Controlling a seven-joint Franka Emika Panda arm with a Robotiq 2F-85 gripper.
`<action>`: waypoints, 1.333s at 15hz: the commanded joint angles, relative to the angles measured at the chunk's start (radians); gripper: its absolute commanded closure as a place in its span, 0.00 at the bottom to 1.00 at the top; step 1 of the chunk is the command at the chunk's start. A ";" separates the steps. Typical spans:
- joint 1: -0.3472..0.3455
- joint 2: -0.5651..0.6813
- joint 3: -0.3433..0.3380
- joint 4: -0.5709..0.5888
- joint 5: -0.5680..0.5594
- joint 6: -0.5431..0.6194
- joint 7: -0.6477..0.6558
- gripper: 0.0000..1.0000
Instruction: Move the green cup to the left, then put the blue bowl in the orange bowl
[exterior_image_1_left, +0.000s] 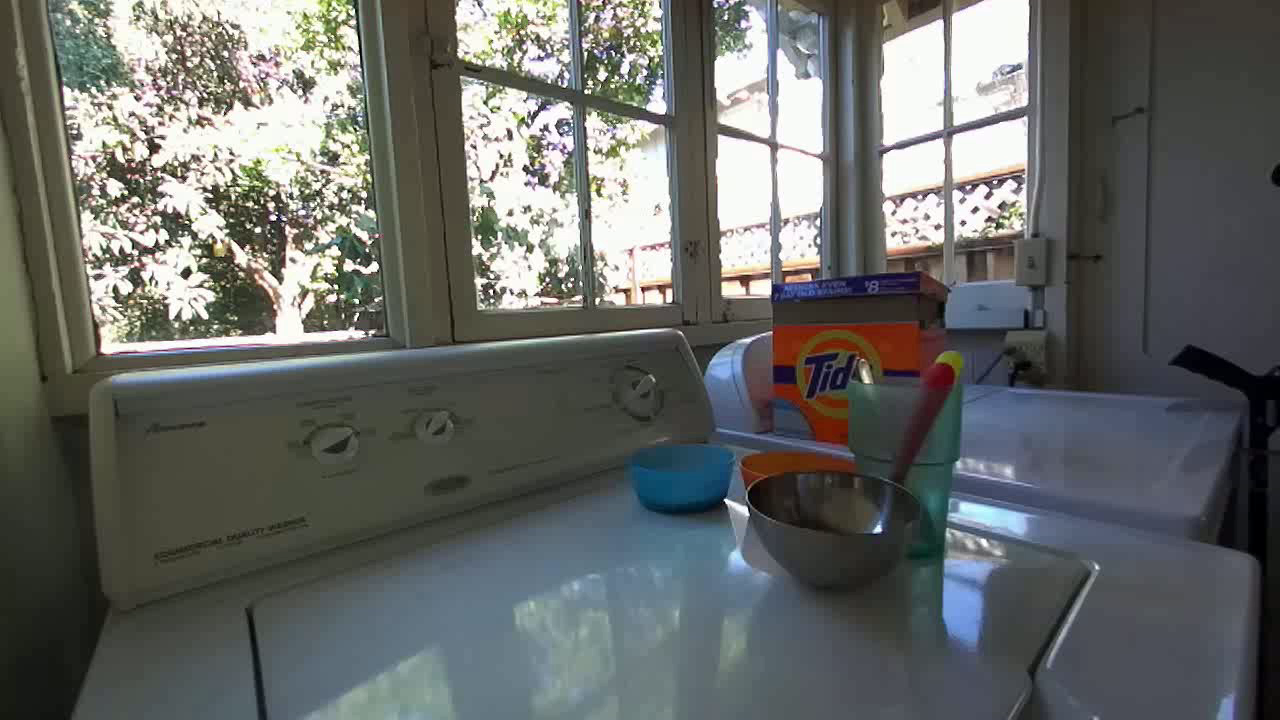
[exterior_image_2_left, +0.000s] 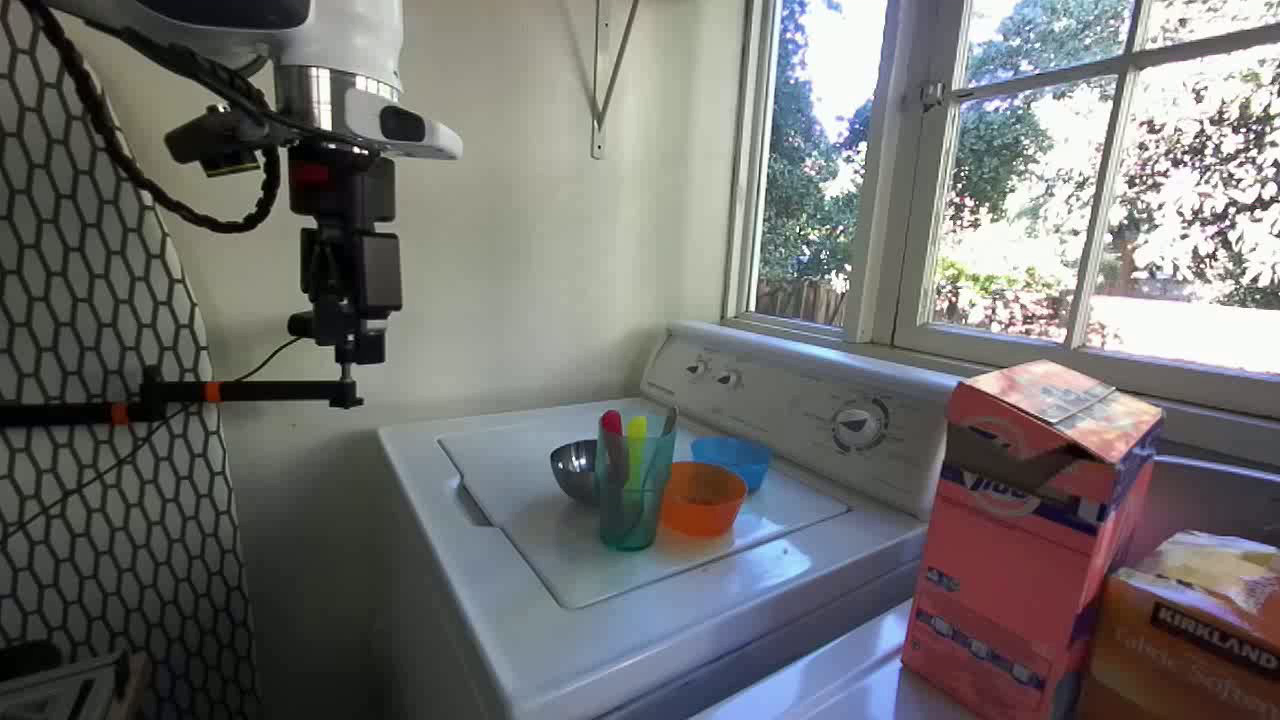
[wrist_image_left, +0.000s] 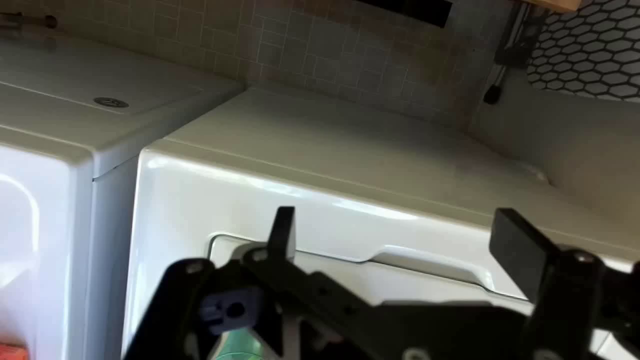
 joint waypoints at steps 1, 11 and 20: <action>0.000 0.001 0.000 0.002 0.000 -0.002 0.000 0.00; -0.004 0.007 -0.005 0.012 0.006 0.000 0.008 0.00; -0.135 0.172 -0.032 0.132 0.001 0.233 0.195 0.00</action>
